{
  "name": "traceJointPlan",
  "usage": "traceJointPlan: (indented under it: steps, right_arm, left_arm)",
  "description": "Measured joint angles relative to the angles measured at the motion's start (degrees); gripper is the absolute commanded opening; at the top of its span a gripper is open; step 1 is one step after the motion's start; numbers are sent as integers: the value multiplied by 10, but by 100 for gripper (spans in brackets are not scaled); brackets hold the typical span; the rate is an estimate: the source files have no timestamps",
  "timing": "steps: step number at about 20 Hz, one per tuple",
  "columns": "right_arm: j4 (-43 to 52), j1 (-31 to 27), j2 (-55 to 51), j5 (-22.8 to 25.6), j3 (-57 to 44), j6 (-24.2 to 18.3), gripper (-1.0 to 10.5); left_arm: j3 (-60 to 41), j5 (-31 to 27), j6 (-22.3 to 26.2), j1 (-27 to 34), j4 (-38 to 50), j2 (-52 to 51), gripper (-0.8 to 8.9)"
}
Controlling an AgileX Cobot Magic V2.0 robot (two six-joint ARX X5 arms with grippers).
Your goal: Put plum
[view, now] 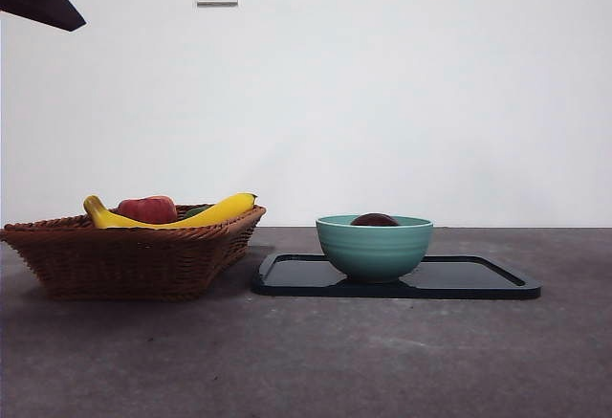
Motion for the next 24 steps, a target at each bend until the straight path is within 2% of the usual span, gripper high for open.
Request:
traceJointPlan:
  steps: [5,9,13,17,24]
  right_arm:
    - [25,44,-76,0,-94,0,190]
    - [75,51,-153,0,-204,0,190]
    - [74,51,-218,-5,-292,1,190]
    - [69,51,-257,-16,-307,2,190]
    - [66,51,-263,-29,-307,2,190]
  left_arm:
    - [0,0,4,0,0,0,374]
    - [0,0,4,0,9,0,374]
    - [0,0,4,0,27,0,374]
    - [0,0,4,0,28,0,374]
    - [0,0,4,0,28,0,374]
